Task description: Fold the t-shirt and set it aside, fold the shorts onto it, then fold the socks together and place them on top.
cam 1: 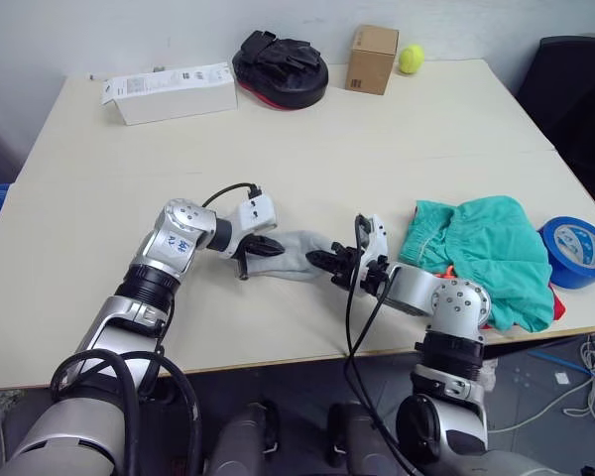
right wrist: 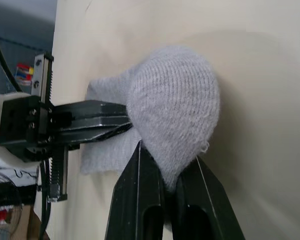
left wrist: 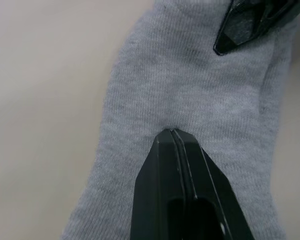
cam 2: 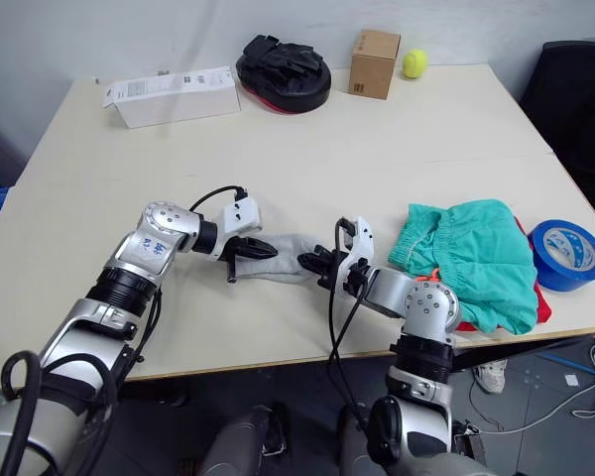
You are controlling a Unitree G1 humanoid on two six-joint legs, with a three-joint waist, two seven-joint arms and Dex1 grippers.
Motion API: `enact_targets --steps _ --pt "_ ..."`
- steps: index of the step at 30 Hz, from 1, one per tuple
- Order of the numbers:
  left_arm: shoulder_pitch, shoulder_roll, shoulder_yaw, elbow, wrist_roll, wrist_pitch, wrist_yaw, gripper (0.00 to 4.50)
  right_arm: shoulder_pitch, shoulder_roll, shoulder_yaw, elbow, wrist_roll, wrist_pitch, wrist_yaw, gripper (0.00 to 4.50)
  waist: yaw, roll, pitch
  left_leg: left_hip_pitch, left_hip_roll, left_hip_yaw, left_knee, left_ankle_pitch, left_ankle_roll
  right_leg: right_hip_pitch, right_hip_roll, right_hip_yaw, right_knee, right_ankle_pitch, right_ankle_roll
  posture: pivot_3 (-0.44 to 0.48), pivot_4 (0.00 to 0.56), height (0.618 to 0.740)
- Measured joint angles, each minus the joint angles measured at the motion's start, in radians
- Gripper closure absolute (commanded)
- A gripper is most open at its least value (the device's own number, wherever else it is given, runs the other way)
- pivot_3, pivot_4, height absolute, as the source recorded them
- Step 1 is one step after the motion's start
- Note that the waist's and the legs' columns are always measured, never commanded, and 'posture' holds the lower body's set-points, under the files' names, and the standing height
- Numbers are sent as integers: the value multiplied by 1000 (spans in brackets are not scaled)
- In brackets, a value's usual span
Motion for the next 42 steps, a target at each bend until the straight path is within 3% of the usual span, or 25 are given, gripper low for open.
enact_targets --steps 7,13,24,30,37,42 --pt "-9 -28 8 -13 -11 28 6 4500 -78 -161 12 18 16 49 94 4453 6 1 1 -10 0 0 0 5 7 -6 0 -3 0 0 0 0 150 740" --pt "-31 -42 20 2 -13 39 28 4500 -106 -211 10 35 21 66 139 4453 6 0 1 -12 -1 -1 0 5 8 -6 1 -5 0 0 0 0 150 740" --pt "1 -54 26 -13 -6 26 64 4500 -153 -148 130 44 12 25 216 4453 3 1 1 -12 -1 0 2 7 9 -5 1 -5 0 0 0 0 150 740" --pt "14 -49 28 -35 -5 31 74 4500 -181 -100 218 117 -51 -68 260 4453 3 1 1 -12 -1 0 2 7 9 -5 1 -5 1 0 0 0 150 740" --pt "35 -23 37 -63 -7 44 78 4500 -191 -121 372 190 -167 -220 396 4453 -7 1 1 -11 0 0 3 7 9 -5 2 -5 2 0 0 0 150 740" --pt "54 -4 47 -94 -9 62 85 4500 -195 -136 401 221 -199 -258 466 3015 -17 1 1 -10 0 0 3 7 8 -4 2 -5 3 0 0 0 150 740"
